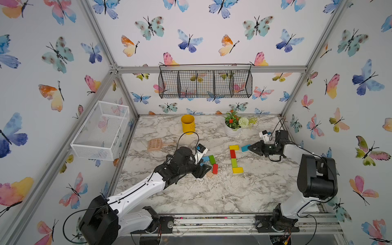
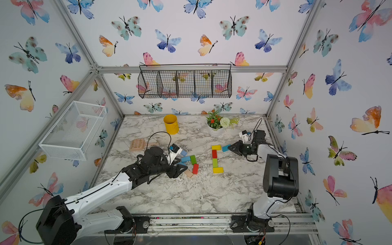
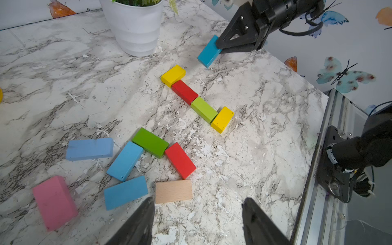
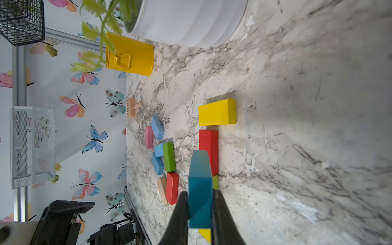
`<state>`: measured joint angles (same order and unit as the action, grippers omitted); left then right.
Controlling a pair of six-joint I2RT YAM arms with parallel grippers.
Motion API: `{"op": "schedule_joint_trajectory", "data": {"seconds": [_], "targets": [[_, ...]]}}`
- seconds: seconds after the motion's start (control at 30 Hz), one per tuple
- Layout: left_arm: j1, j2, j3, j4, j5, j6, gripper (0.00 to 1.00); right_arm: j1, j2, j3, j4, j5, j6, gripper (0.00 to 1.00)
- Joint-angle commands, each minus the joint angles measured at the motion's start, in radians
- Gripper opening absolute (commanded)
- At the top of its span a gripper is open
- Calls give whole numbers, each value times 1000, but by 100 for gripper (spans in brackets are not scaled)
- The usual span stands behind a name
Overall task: Assemble the letter c with building blocks
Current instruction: Assemble the building block at the center of the board.
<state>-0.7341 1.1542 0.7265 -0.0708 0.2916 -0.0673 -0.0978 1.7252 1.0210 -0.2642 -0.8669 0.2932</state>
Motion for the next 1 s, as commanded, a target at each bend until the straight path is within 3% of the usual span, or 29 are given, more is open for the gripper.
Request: {"op": "schedule_joint_trajectory", "data": {"seconds": [0.0, 0.23, 0.97], "targets": [[4, 2, 7, 17, -9, -9, 67, -6, 46, 52, -29, 48, -44, 10], [2, 35, 22, 10, -10, -8, 66, -13, 142, 126, -1, 18, -32, 11], [2, 67, 36, 5, -3, -7, 67, -14, 293, 157, 100, -43, -20, 13]]}}
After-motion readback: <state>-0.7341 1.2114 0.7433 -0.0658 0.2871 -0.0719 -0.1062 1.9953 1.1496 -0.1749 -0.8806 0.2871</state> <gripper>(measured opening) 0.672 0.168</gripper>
